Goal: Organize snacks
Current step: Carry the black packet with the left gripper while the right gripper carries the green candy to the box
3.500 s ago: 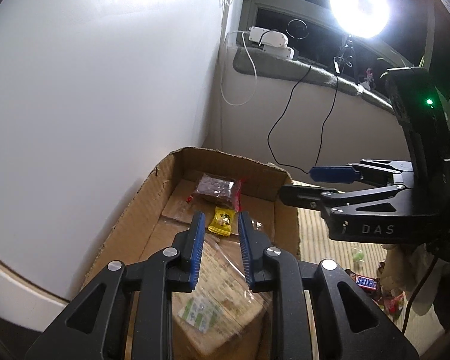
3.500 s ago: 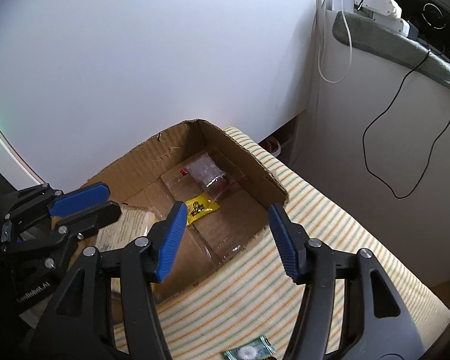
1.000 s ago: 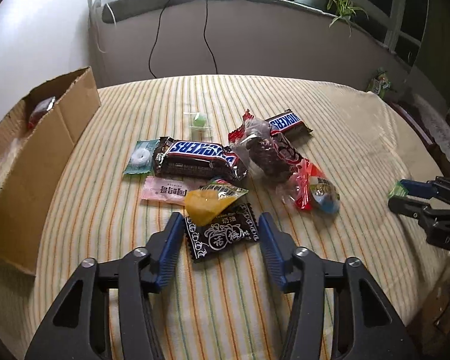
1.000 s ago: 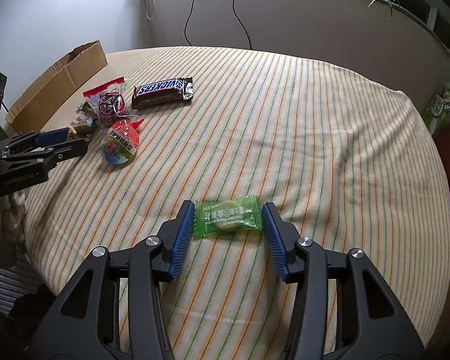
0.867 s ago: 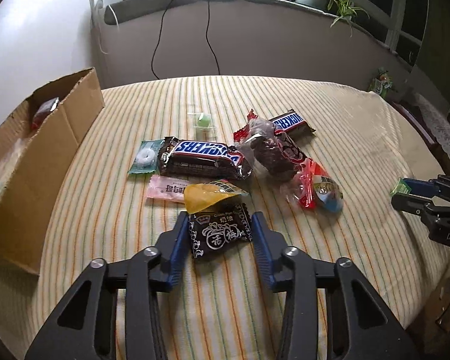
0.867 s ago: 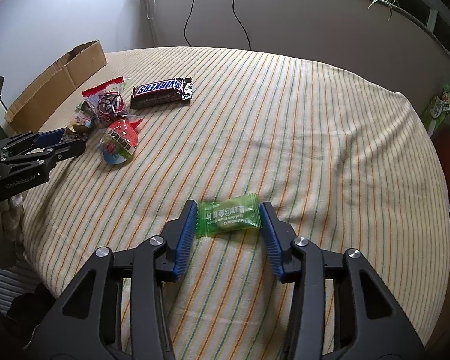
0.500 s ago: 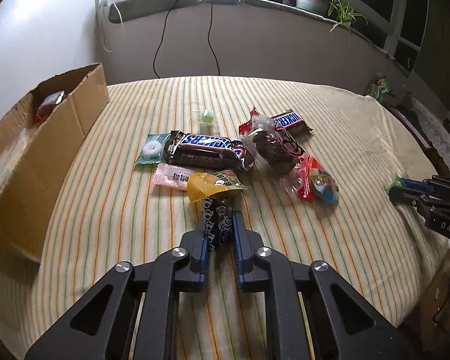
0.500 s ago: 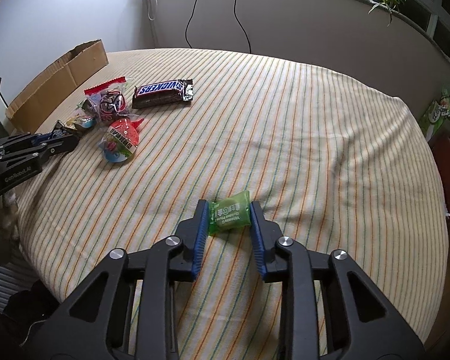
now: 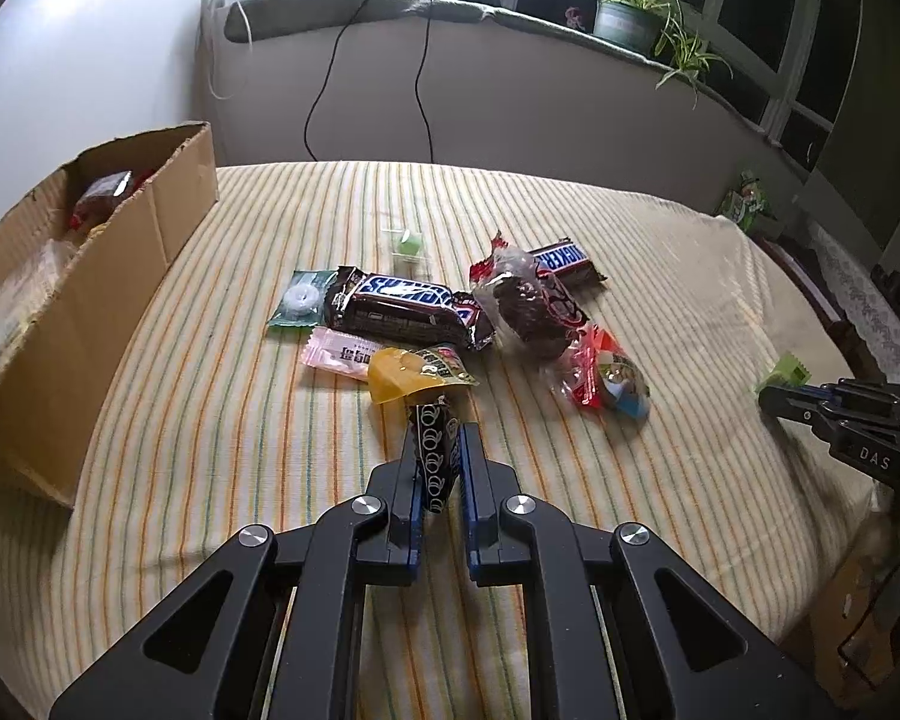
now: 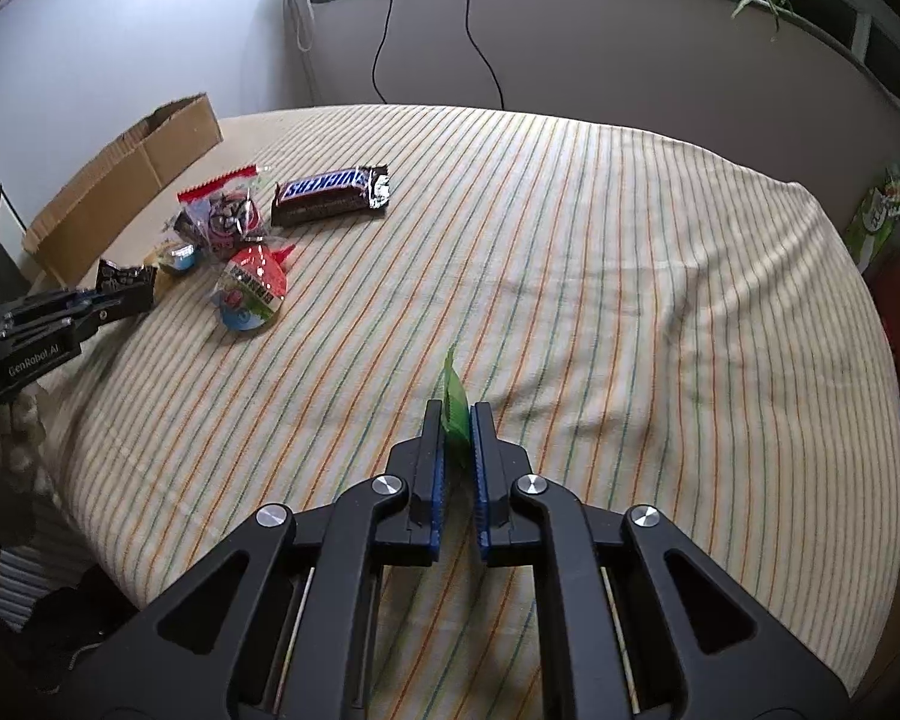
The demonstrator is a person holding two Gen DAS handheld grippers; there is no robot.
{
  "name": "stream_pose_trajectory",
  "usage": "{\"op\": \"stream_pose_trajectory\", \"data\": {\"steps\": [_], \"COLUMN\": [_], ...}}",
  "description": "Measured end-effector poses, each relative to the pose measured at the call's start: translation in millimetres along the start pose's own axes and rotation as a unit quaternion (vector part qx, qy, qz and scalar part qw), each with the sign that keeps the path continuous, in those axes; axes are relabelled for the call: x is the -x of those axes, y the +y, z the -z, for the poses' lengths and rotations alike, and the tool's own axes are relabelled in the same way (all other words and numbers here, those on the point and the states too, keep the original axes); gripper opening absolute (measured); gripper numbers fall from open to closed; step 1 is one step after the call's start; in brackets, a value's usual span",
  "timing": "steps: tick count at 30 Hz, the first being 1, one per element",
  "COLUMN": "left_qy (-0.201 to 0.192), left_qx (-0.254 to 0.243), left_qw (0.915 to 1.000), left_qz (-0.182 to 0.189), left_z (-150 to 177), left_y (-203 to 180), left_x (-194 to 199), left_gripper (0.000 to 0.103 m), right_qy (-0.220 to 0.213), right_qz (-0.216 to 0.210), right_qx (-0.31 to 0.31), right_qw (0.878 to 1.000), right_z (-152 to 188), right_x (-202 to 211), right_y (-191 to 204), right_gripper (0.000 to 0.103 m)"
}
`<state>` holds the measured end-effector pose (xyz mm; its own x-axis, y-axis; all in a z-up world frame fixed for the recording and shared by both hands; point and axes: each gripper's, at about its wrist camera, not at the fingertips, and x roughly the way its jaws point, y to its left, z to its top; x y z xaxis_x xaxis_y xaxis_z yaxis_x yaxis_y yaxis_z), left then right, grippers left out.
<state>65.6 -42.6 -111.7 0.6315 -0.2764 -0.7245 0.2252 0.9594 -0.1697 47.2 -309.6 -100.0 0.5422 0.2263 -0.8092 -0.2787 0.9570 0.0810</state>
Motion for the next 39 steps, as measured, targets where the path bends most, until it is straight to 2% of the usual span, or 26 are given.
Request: {"op": "stream_pose_trajectory", "data": {"steps": [9,18,29,39], "left_qy": [-0.019,-0.047,-0.074,-0.1], "left_qx": [0.011,0.026,0.056,0.085], "left_qw": [0.9997,0.9986,0.9952,0.9883], "left_qz": [0.009,0.002,-0.03,-0.077], "left_z": [-5,-12,-19,-25], "left_y": [5,22,65,114], "left_x": [17,38,63,85], "left_gripper": [0.009,0.009,0.009,0.009], "right_qy": [-0.015,-0.042,-0.061,-0.062], "right_qz": [-0.027,-0.059,-0.091,-0.144], "right_qx": [-0.012,0.006,0.071,0.124], "right_qw": [0.999,0.997,0.992,0.98], "right_z": [-8,-31,-76,-125], "right_x": [11,28,24,2], "right_y": [1,24,78,146], "right_gripper": [0.007,0.007,0.007,0.008]}}
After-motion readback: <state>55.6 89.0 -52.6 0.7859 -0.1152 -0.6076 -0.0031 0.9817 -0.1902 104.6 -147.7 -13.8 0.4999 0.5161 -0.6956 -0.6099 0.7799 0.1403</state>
